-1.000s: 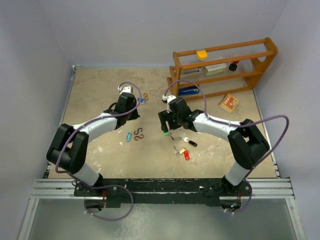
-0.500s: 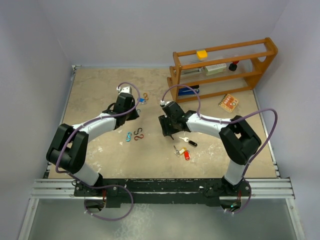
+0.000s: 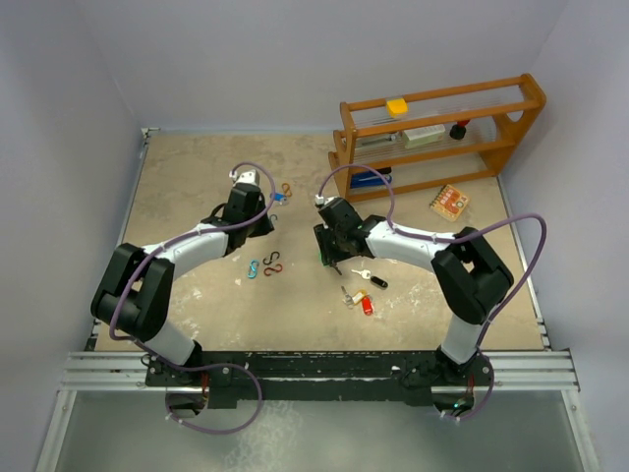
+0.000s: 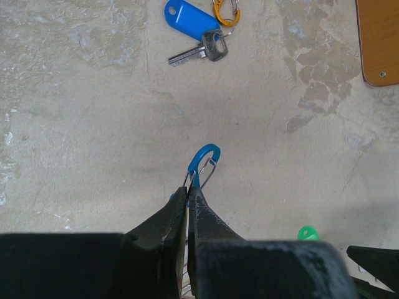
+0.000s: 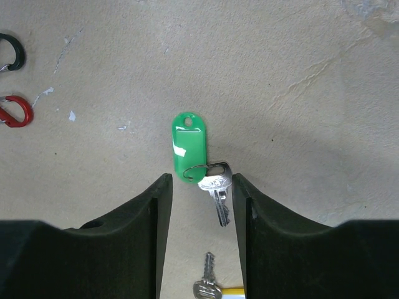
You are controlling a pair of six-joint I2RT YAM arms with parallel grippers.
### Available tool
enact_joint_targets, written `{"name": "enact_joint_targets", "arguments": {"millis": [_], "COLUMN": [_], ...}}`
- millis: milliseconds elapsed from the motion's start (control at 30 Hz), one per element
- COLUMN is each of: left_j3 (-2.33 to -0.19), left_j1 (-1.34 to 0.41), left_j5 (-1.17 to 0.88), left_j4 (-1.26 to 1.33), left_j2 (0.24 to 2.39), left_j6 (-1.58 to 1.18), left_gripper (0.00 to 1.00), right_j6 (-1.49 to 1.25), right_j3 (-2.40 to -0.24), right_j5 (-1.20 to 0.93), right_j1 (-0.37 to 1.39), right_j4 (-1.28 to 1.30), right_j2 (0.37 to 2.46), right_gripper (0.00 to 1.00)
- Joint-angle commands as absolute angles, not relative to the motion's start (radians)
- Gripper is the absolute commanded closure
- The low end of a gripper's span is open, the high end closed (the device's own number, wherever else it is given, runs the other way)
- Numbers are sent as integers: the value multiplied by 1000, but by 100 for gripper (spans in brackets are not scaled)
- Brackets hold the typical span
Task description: Put the keys on the keyring
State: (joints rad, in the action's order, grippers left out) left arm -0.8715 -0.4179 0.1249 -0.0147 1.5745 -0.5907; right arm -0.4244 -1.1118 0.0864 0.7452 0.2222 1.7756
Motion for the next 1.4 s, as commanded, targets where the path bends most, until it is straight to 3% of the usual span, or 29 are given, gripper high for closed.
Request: {"name": "enact_joint_targets", "arguments": {"millis": [0, 100, 200, 300, 367, 733, 1067, 1367], "left_j3": [-866, -868, -870, -867, -864, -790, -762, -752], "left_j1": [-405, -405, -400, -399, -399, -397, -397, -396], "left_j5": [110, 104, 82, 74, 71, -108, -308, -395], "left_j4": [34, 32, 34, 42, 45, 217, 354, 404], "left_j2": [1552, 1572, 1604, 1617, 1613, 1538, 1551, 1550], "left_j6": [-603, -601, -603, -610, -610, -629, -652, -652], "left_gripper": [100, 100, 89, 72, 69, 79, 100, 100], "right_j6": [-431, -430, -426, -424, -416, -371, -399, -415], "right_j3": [-1144, -1128, -1121, -1108, -1097, -968, -967, -980], "right_j5": [102, 106, 113, 121, 125, -91, -256, -342], "right_j1": [748, 747, 748, 748, 746, 717, 642, 598], "right_j4": [225, 205, 195, 180, 156, -152, -251, -323], "right_j2": [1759, 1738, 1722, 1700, 1683, 1529, 1568, 1627], "right_gripper": [54, 53, 53, 53, 53, 49, 48, 48]}}
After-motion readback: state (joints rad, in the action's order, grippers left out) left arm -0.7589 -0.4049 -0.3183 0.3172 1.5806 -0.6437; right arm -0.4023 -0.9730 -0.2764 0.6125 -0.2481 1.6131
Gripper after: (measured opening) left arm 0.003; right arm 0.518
